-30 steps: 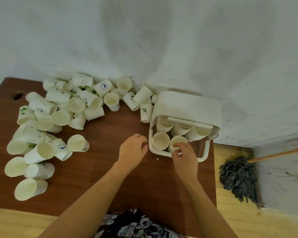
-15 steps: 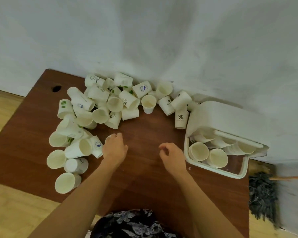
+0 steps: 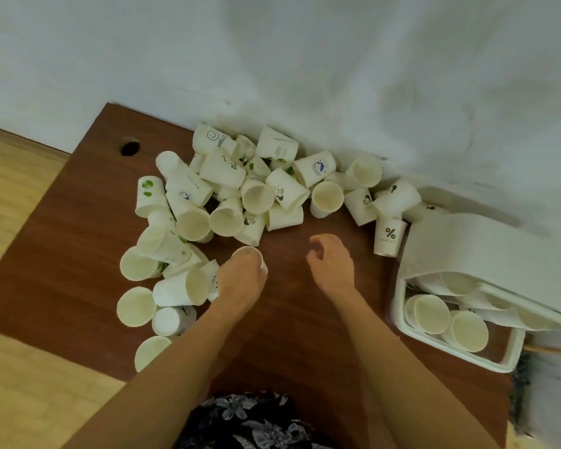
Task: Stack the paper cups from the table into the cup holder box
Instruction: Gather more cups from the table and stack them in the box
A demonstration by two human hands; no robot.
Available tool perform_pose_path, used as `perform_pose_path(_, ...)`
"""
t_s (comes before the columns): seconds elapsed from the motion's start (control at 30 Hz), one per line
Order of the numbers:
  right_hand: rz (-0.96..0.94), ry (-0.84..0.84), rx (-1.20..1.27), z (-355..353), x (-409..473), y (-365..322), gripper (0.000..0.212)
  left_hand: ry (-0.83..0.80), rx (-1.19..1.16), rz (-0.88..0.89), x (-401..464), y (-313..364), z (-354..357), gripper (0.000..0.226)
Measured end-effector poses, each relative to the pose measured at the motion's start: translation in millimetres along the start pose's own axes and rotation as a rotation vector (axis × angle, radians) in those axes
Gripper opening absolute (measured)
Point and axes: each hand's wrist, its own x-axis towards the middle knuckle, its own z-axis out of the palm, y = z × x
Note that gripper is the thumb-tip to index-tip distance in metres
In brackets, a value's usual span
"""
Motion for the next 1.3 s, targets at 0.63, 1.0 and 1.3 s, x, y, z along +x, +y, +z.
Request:
perform_pose_path(0.63,0.061,0.24,0.015,-13.1,51.3,14.4,0.025,0.066,-0.101,0.056,9.1,11.2,-14.8,0.011)
perform_pose_path(1.0,0.095,0.434,0.291,-64.0,-79.6,57.7,0.023,0.076,-0.16,0.29,-44.1,81.1,-1.9,0.006)
perform_pose_path(1.3,0.047,0.748,0.244,-113.0,-178.4,135.0,0.015,0.094,-0.249,0.534,-98.0,170.0,22.6,0.017)
